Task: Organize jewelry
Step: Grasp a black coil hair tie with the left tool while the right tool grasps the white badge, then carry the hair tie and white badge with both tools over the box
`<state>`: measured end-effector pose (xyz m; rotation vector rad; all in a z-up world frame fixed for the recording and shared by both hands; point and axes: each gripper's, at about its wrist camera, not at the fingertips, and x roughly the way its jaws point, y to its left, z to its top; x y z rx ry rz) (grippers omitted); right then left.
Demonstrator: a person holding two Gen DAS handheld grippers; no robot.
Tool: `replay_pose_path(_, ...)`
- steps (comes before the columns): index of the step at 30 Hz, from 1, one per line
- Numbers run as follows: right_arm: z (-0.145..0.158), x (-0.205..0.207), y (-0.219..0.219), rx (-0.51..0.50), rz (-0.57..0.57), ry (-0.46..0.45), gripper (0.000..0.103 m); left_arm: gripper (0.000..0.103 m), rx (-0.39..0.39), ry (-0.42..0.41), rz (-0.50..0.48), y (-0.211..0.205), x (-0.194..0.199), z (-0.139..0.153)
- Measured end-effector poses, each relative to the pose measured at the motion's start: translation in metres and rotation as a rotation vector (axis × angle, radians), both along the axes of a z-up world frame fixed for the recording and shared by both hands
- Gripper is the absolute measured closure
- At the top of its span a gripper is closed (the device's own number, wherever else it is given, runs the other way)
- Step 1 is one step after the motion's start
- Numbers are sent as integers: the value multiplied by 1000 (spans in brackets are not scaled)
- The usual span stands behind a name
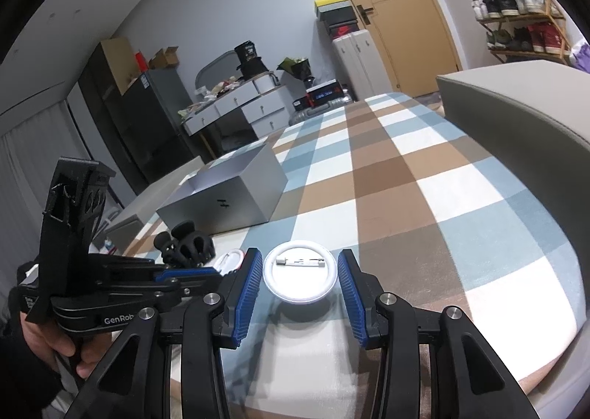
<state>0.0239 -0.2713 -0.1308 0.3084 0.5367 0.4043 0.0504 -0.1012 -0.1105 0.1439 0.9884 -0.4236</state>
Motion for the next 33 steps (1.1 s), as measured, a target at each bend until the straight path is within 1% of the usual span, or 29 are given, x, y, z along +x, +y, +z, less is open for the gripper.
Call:
replay_pose_path(2, 0, 0, -1, 3, -3, 1, 61, 99, -28, 25, 13, 1, 1, -1)
replay_pose_path(5, -2, 1, 0, 4, 5, 9, 61, 98, -40, 58, 15, 2, 3, -1)
replay_pose_path(7, -2, 1, 1, 0, 10, 9, 61, 96, -61, 114, 20, 3, 8, -4)
replay_pose_path(8, -1, 1, 2, 0, 12, 6, 61, 96, -66, 121, 21, 4, 8, -4)
replay_pose_path(9, 0, 0, 1, 2, 13, 2, 61, 96, -53, 121, 15, 2, 7, -4)
replay_pose_path(10, 0, 0, 1, 8, 12, 0, 61, 96, -21, 110, 0, -3, 6, -4)
replay_pose_path(11, 1, 0, 0, 14, 12, 1, 61, 96, 16, 97, -15, -8, 4, -3)
replay_pose_path(13, -1, 2, -2, 26, 9, 8, 61, 94, 116, 61, -58, -24, -1, -3)
replay_pose_path(14, -1, 3, -2, 28, 8, 14, 61, 94, 134, 60, -64, -26, -1, -3)
replay_pose_path(15, -2, 3, -3, 28, 6, 16, 61, 94, 132, 76, -59, -26, 1, -3)
replay_pose_path(17, -1, 1, -4, 31, 0, 13, 61, 94, 90, 128, -41, -20, 8, -2)
replay_pose_path(18, -1, 1, -5, 32, -1, 11, 61, 94, 86, 135, -38, -18, 10, -2)
replay_pose_path(22, 1, -1, -3, 18, 0, -3, 61, 94, 132, 103, -48, -23, 3, -2)
replay_pose_path(24, 1, -1, -4, 19, -1, -3, 61, 98, 118, 106, -60, -22, 3, -2)
replay_pose_path(27, 1, -2, -4, 17, -7, -6, 61, 98, 112, 103, -87, -20, 2, 0)
replay_pose_path(30, 2, -2, -6, 21, -17, -6, 61, 98, 140, 61, -101, -21, -2, 7)
replay_pose_path(33, 3, -1, -5, 19, -21, 0, 61, 98, 133, -22, -65, -12, -6, 24)
